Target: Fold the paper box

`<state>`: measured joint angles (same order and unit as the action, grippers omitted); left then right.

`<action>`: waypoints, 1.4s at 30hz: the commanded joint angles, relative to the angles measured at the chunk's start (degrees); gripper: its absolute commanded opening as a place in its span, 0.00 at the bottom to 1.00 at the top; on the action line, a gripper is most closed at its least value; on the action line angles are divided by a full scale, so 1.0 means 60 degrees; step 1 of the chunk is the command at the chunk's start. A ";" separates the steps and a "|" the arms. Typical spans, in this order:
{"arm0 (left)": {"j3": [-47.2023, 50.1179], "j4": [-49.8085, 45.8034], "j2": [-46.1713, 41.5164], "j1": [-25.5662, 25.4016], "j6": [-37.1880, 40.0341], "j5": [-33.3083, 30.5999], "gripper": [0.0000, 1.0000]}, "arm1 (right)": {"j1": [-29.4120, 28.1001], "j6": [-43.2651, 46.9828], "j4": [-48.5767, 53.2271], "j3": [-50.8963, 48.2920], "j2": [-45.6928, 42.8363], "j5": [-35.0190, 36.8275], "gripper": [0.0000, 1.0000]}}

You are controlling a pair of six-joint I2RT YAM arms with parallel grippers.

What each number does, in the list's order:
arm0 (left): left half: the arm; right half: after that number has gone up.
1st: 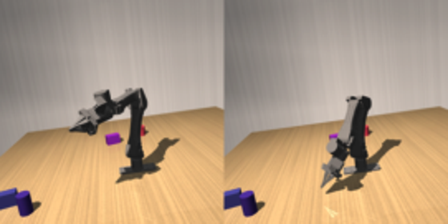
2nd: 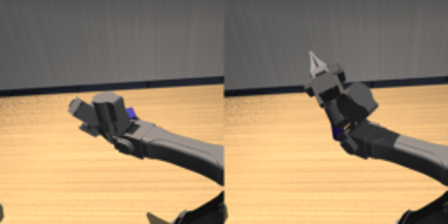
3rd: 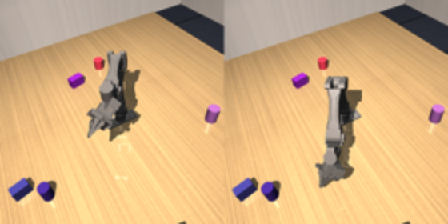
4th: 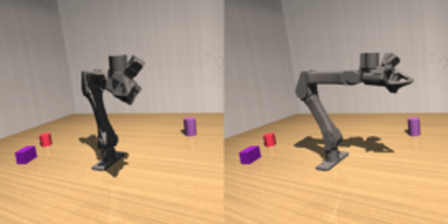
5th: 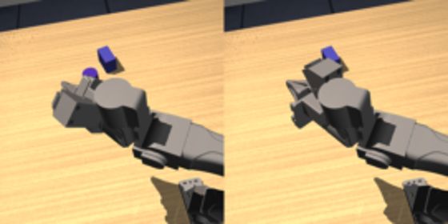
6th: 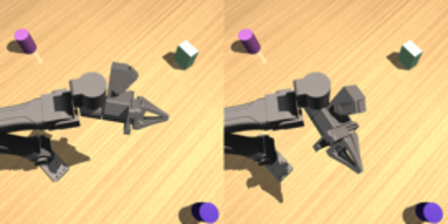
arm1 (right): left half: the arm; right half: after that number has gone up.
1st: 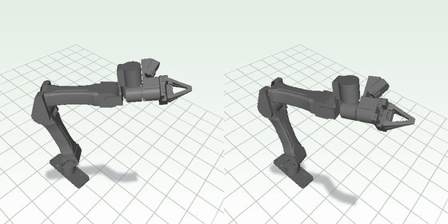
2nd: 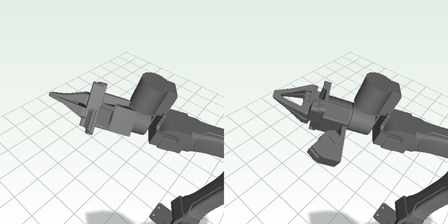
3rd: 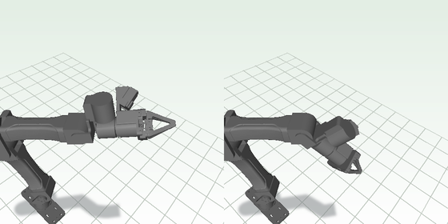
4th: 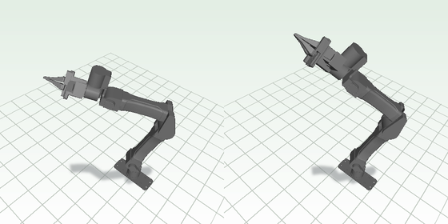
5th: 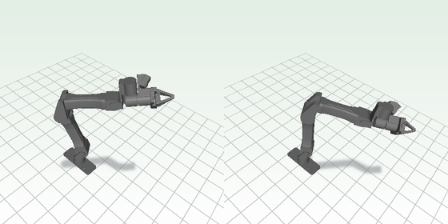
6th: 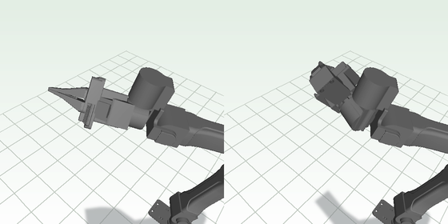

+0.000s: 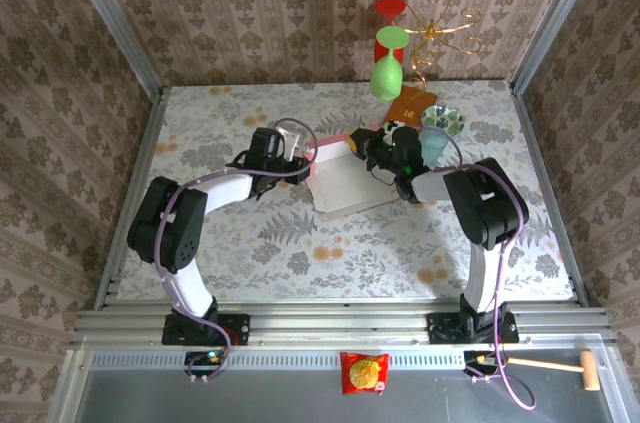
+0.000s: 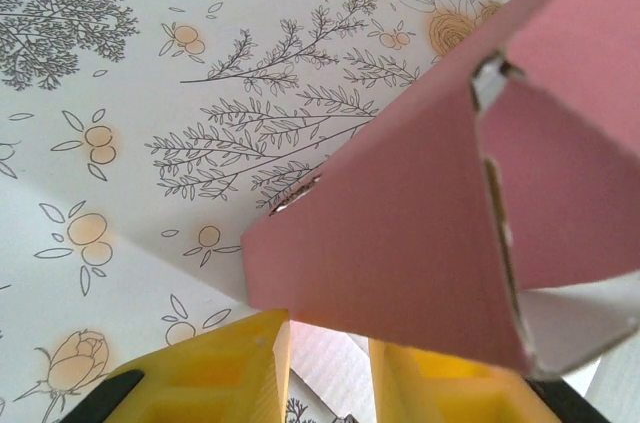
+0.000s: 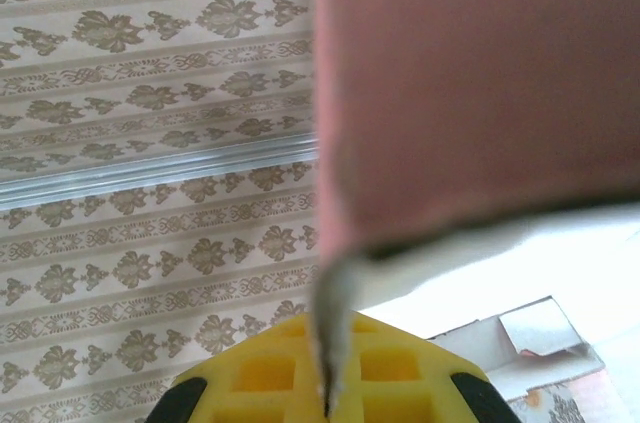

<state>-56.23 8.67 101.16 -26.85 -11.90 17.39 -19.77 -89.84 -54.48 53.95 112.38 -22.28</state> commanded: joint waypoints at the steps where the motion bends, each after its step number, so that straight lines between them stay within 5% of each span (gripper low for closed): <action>1: -0.0405 0.0175 0.0233 0.0023 0.0225 0.0601 0.28 | -0.0202 0.0054 0.0027 0.0130 0.0525 0.0322 0.02; 42: -0.0910 0.0489 0.0834 -0.0139 -0.0399 -0.0570 0.28 | -0.0466 0.0007 -0.1782 -0.0370 0.1705 0.0747 0.00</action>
<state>-59.53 10.15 105.19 -27.31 -13.54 15.75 -21.41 -90.19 -70.17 53.87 119.81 -17.28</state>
